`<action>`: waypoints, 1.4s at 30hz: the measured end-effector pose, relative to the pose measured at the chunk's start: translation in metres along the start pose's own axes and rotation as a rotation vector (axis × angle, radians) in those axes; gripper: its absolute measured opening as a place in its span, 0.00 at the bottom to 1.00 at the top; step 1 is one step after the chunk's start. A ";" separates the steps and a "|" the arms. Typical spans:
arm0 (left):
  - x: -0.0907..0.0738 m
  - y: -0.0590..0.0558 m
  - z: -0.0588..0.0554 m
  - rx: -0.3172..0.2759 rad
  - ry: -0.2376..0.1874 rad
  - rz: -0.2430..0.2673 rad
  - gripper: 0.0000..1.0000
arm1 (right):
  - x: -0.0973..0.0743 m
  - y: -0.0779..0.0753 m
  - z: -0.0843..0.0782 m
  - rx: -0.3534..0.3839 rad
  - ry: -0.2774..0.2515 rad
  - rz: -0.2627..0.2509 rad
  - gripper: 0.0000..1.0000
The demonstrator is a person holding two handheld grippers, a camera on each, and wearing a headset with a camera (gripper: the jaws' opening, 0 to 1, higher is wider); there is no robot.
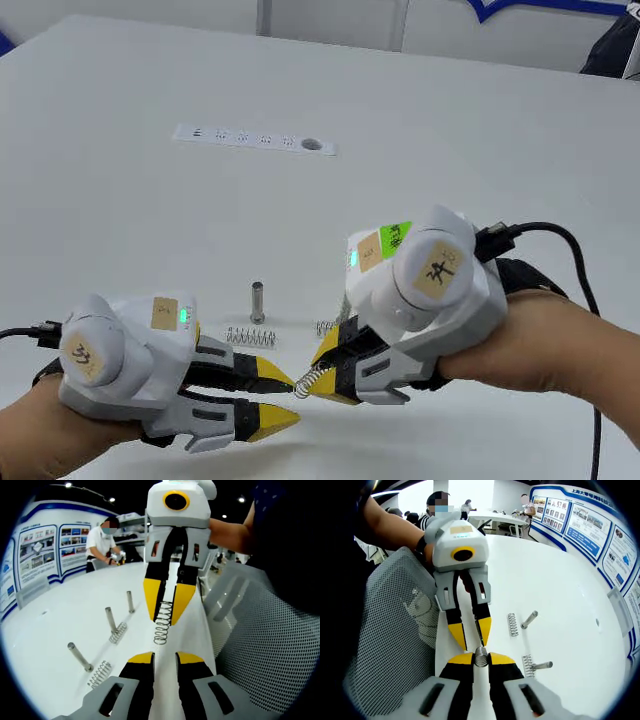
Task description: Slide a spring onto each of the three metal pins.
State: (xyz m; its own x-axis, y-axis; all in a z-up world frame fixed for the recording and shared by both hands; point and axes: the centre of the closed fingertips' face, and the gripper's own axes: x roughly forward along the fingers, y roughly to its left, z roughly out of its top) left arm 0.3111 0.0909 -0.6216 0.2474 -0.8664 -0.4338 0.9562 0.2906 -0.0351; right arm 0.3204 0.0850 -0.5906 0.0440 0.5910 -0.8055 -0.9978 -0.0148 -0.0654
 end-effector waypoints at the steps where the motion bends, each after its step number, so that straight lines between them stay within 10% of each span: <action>1: -0.002 0.000 0.000 -0.006 -0.004 0.006 0.18 | -0.004 -0.003 -0.002 0.006 0.003 -0.010 0.12; 24: -0.050 0.020 -0.004 -0.107 -0.074 0.198 0.35 | -0.071 -0.050 -0.053 0.072 0.139 -0.133 0.12; 42: -0.059 0.028 -0.006 -0.132 -0.088 0.239 0.37 | -0.089 -0.099 -0.077 0.100 0.243 -0.201 0.12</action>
State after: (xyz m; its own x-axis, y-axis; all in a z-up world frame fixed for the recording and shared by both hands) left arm 0.3219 0.1524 -0.6019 0.4818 -0.7972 -0.3638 0.8417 0.5365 -0.0607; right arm 0.4191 -0.0282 -0.5578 0.2389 0.3644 -0.9001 -0.9674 0.1692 -0.1883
